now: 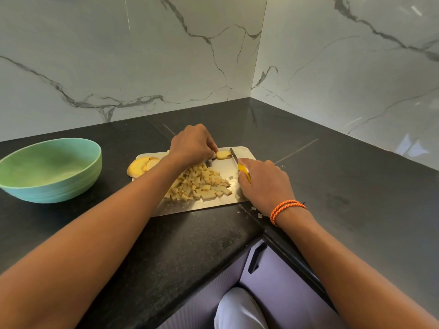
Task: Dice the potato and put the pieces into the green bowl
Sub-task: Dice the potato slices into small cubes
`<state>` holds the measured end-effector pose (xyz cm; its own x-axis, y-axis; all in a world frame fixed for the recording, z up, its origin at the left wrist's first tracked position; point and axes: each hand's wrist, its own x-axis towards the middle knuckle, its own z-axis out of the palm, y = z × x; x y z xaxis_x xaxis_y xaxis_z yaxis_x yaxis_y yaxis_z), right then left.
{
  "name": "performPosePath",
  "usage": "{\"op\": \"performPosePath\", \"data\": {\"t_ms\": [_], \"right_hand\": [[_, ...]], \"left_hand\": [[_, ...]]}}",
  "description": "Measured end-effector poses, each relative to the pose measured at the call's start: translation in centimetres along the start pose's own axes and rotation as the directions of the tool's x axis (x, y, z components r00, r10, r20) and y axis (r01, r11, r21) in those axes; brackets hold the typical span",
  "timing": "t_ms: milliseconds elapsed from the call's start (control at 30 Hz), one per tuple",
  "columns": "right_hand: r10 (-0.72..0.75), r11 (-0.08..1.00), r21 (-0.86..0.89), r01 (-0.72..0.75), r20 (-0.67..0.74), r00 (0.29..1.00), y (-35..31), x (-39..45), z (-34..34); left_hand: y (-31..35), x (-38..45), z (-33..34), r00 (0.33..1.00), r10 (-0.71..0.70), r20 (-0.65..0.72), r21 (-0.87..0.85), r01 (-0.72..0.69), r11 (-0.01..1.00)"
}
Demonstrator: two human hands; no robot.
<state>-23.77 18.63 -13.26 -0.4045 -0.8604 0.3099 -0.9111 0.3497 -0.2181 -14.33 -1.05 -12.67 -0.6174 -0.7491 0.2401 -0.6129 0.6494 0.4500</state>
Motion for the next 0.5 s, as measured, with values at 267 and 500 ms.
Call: {"op": "performPosePath", "data": {"t_ms": [267,500], "right_hand": [[-0.011,1.000,0.008,0.012,-0.040,0.999,-0.1,0.0,0.1],[-0.037,0.999,-0.001,0.037,0.026,0.999,-0.3,0.3,0.0]], "left_hand": [[0.4,0.0,0.8,0.996,0.088,0.005,0.044,-0.089,0.995],[0.6,0.2,1.3,0.997,0.072,-0.034,0.069,-0.069,0.995]]}}
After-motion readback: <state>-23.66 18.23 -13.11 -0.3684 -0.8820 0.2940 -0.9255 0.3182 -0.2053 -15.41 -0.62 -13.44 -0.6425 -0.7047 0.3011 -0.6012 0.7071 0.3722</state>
